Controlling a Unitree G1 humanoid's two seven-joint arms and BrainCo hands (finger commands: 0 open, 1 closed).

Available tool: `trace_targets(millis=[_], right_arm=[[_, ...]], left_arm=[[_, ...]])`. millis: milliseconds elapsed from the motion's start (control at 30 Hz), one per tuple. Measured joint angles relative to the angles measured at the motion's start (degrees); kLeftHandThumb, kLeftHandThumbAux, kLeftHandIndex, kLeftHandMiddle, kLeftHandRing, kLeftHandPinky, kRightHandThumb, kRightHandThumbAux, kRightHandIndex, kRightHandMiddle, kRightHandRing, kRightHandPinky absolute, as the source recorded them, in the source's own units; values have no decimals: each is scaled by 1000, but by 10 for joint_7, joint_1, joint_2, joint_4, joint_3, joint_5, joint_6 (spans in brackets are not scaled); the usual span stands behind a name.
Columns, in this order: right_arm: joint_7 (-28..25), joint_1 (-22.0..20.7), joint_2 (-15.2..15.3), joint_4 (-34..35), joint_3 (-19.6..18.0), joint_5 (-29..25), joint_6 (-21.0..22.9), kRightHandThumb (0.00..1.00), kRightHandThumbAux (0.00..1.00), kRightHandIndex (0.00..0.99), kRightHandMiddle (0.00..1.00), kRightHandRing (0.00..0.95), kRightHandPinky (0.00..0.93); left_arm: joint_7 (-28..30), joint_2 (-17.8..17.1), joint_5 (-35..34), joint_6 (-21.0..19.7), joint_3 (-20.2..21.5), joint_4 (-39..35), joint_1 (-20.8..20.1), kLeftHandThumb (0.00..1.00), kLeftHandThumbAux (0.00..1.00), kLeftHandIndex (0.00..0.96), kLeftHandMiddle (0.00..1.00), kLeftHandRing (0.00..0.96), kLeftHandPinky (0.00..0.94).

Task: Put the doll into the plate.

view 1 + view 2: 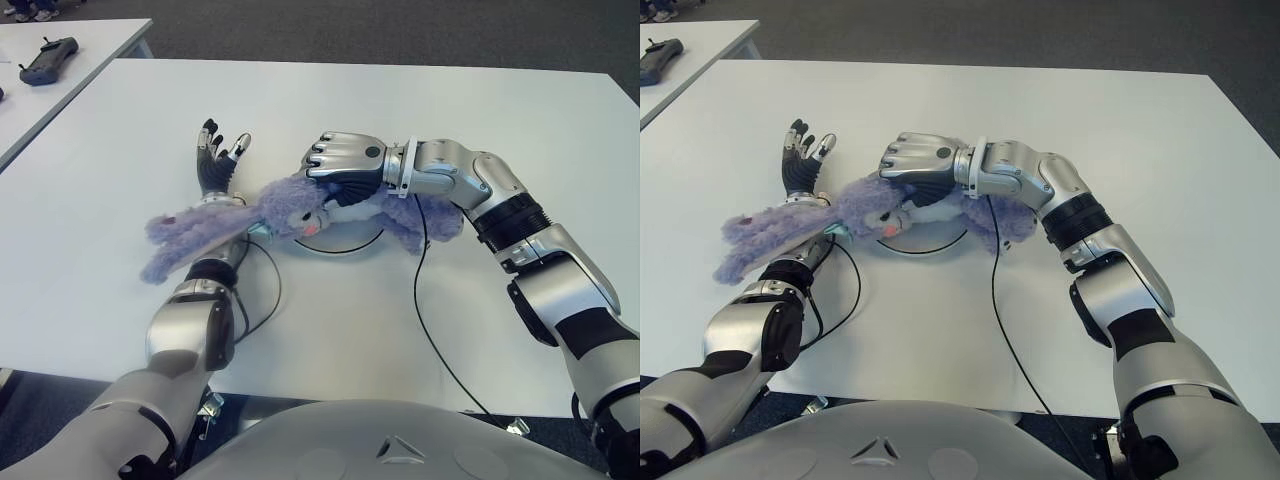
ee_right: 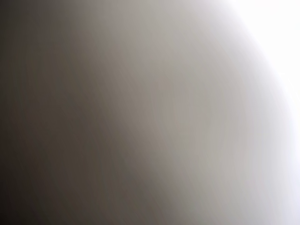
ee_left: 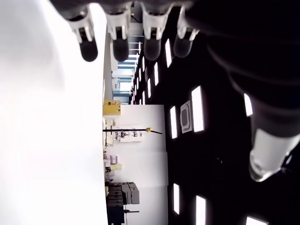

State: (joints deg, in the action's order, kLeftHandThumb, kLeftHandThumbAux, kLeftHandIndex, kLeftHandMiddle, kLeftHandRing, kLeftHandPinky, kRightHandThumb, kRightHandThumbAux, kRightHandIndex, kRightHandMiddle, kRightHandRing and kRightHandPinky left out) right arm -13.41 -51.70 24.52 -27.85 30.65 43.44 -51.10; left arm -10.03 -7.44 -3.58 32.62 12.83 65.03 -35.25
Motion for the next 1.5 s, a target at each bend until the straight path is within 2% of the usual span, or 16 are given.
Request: trace_targets(millis=[300,400,767,1067,1500], right_arm=[[9,-8,-7,-14,5,6,0,693,726,435,802,813,806],[11,-8,-10,-17,6,7,0,692,726,435,785,794,789],[16,-11,-34,-45,7,-6,0,692,726,436,800,808,812],[45,-14,-57,-66,10,-4,-5,687,728,437,822,826,822],[77,-30,-81,-90,25,16,-6,692,728,437,815,816,806]], left_arm=[[0,0,2,0,2,3,-1,0,615,16,72,72,97],[0,0,2,0,3,3,-1,0,642,21,79,80,94],[0,0,3,0,4,4,-1,0,661,15,73,78,87],[0,0,4,0,2,4,-1,0,639,19,80,90,96],[-25,0,4,5,-5,4,-2,0,664,28,85,89,94]])
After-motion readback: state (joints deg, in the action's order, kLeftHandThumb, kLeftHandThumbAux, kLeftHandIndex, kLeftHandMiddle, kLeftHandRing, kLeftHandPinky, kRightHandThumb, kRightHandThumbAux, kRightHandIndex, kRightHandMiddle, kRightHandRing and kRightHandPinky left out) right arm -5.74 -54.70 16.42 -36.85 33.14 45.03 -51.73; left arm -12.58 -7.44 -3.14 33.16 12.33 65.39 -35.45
